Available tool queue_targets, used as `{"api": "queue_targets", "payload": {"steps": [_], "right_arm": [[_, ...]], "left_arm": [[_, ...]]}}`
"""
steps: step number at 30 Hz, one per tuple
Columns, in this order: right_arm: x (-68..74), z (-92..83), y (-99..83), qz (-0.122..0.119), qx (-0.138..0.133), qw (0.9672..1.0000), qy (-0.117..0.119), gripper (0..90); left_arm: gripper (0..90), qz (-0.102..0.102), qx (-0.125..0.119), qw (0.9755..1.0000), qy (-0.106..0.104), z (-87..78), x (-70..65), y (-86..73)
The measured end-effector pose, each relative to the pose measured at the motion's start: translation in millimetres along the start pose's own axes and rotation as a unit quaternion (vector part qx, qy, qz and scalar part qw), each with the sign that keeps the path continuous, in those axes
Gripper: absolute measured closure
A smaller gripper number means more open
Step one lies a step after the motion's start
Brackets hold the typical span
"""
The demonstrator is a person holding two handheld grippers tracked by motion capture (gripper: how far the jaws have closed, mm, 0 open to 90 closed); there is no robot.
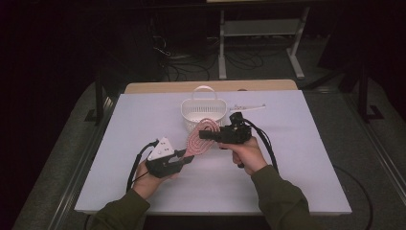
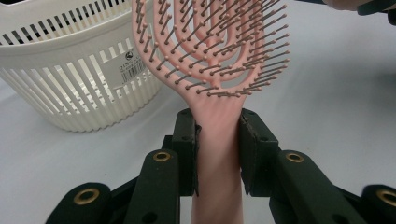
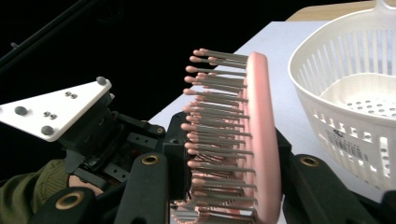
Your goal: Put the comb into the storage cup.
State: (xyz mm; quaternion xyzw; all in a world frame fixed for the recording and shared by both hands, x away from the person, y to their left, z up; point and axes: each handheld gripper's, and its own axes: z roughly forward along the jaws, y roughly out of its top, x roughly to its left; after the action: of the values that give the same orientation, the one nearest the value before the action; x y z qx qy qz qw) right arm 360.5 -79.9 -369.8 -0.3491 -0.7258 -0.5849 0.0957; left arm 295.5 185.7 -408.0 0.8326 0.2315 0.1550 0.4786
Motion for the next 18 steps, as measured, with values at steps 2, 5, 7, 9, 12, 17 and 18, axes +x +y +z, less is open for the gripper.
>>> {"api": "queue_targets", "payload": {"steps": [2,5,7,9,12,17,18], "right_arm": [[0.9,-0.3,0.0,-0.001,-0.002,1.0,0.002,62.9],[2.5,-0.2,0.1,-0.009,-0.005,0.9999,0.003,63.0],[3.1,-0.2,0.1,-0.009,-0.007,0.9999,0.003,63.1],[3.5,-0.6,0.1,-0.009,-0.007,0.9999,0.003,63.1],[4.1,-0.6,0.0,-0.012,-0.009,0.9999,0.003,63.2],[5.7,-1.2,0.0,-0.019,-0.012,0.9997,-0.002,63.2],[5.7,-1.5,0.1,-0.019,-0.013,0.9997,-0.004,63.2]], "left_arm": [[70.8,0.0,-0.001,1.0,0.0,-0.2,0.0,0.1],[70.8,-0.001,-0.001,1.0,-0.001,-0.2,0.1,0.0],[70.7,0.0,-0.002,1.0,-0.001,-0.3,0.1,0.0],[70.6,-0.001,-0.003,1.0,-0.002,-0.2,0.3,0.0],[70.1,-0.006,-0.003,1.0,-0.007,0.1,1.3,-0.7],[65.9,-0.013,-0.006,0.9998,-0.011,0.0,2.5,-1.0],[64.7,-0.014,-0.006,0.9998,-0.012,0.1,2.6,-1.1]]}}
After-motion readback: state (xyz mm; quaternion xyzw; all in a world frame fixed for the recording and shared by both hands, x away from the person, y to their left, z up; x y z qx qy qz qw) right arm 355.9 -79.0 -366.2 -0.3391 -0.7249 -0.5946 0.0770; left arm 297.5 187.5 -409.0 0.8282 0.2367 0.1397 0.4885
